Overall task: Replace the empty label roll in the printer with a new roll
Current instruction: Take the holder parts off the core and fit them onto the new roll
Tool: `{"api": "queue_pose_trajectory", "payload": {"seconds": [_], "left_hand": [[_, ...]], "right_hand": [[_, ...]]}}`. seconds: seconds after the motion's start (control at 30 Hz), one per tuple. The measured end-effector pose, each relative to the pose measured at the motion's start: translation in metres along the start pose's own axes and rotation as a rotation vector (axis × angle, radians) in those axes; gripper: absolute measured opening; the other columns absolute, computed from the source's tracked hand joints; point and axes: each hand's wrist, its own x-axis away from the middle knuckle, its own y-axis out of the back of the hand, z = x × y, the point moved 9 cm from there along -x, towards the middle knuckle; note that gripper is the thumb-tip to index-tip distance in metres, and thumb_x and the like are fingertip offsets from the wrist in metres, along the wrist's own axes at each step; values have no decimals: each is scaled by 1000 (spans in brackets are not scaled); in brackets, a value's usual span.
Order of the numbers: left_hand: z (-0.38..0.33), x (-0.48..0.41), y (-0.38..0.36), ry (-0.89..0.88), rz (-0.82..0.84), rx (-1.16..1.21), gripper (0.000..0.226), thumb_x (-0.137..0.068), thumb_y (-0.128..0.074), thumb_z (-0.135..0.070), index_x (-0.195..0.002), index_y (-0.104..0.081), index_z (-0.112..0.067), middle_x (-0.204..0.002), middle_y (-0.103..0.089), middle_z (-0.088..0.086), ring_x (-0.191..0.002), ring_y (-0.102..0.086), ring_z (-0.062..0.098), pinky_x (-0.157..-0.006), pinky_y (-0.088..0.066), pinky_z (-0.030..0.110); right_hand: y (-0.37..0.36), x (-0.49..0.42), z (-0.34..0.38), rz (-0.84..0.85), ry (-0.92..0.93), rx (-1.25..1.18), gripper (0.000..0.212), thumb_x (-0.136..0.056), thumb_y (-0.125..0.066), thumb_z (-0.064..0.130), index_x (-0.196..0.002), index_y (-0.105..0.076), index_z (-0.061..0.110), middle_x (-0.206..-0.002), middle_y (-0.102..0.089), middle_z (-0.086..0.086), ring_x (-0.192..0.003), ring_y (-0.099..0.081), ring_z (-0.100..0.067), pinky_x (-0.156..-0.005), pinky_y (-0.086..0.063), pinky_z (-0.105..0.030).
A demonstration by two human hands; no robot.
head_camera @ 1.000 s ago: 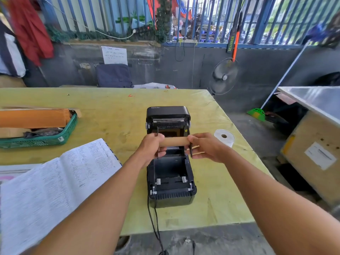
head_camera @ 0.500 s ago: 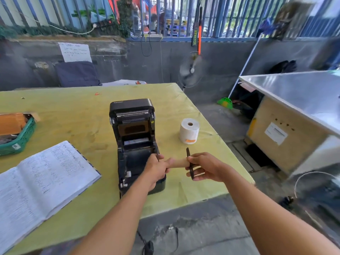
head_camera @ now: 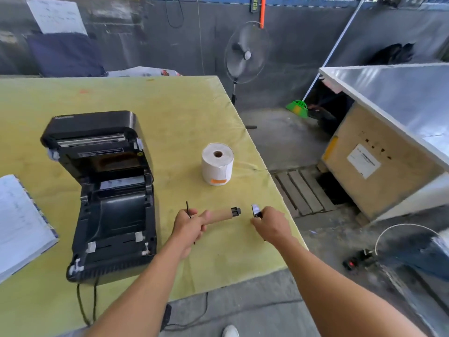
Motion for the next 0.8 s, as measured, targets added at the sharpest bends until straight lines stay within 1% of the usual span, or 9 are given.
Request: {"api": "queue_pose_trajectory", "payload": {"seconds": [0.07, 0.13, 0.33, 0.5, 0.6, 0.67, 0.73, 0.77, 0.8], "left_hand": [[7, -7, -5, 37, -25, 2, 34, -88, -72, -22, -106, -45, -12, -76, -55, 7, -54, -46, 14, -41, -35, 22], [7, -13, -9, 52, -42, 4, 34, -88, -71, -20, -106, -45, -11, -78, -55, 7, -52, -47, 12, -36, -36, 19], [1, -31, -15, 65, -72, 10, 35, -87, -72, -18, -109, -46, -9, -76, -56, 5, -55, -50, 13, -46, -39, 25], [2, -35, -16, 90, -81, 3, 35, -87, -73, -20, -108, -46, -11, -80, -57, 5, -54, -50, 10, -40, -40, 19], [-6, -38, -15, 78, -61, 12, 36, -87, -73, -21, -110, -46, -11, -77, -56, 5, -53, -50, 10, -40, -39, 20], [-15, -36, -13, 61, -49, 33, 37, -86, -73, -20, -111, -46, -11, -78, -57, 5, -54, -51, 10, -42, -39, 21], [-22, -35, -9, 54, -27, 62, 36, -86, -74, -21, -108, -47, -13, -77, -58, 4, -55, -50, 11, -45, -39, 22], [-26, -33, -8, 54, -11, 69, 35, -86, -74, -22, -106, -47, -15, -75, -58, 4, -55, -50, 11, -47, -38, 23], [-29, -30, -6, 53, 6, 71, 33, -86, -74, -24, -104, -47, -16, -74, -58, 4, -55, -50, 10, -48, -38, 23]], "right_hand": [[-4, -9, 2, -11, 41, 85, 29, -92, -57, 34, -104, -59, 7, -101, -63, -13, -85, -62, -33, -63, -40, -31], [-9, -18, 8, -3, 90, 149, 31, -94, -55, 33, -111, -58, 7, -109, -58, -13, -93, -62, -34, -67, -42, -32], [-11, -37, 16, -31, 145, 167, 33, -93, -59, 32, -113, -57, 6, -109, -56, -12, -92, -61, -30, -70, -44, -33], [-14, -40, 14, -7, 150, 144, 37, -92, -61, 33, -115, -53, 5, -113, -54, -14, -97, -59, -31, -78, -46, -35], [-6, -43, 11, -6, 91, 85, 38, -94, -58, 38, -112, -55, 5, -111, -55, -14, -98, -60, -34, -79, -46, -37], [5, -43, 10, -43, 20, -54, 35, -93, -56, 41, -95, -62, 7, -94, -61, -13, -88, -63, -35, -72, -48, -37], [7, -39, 15, 29, -69, -427, 39, -92, -59, 44, -79, -60, 7, -72, -56, -9, -66, -56, -30, -59, -44, -33], [0, -35, 20, 121, -128, -637, 42, -91, -61, 46, -80, -62, 6, -70, -54, -7, -61, -51, -24, -56, -40, -30], [-6, -29, 28, 215, -166, -763, 44, -89, -64, 49, -86, -66, 5, -71, -56, -4, -59, -49, -20, -55, -39, -28]]}}
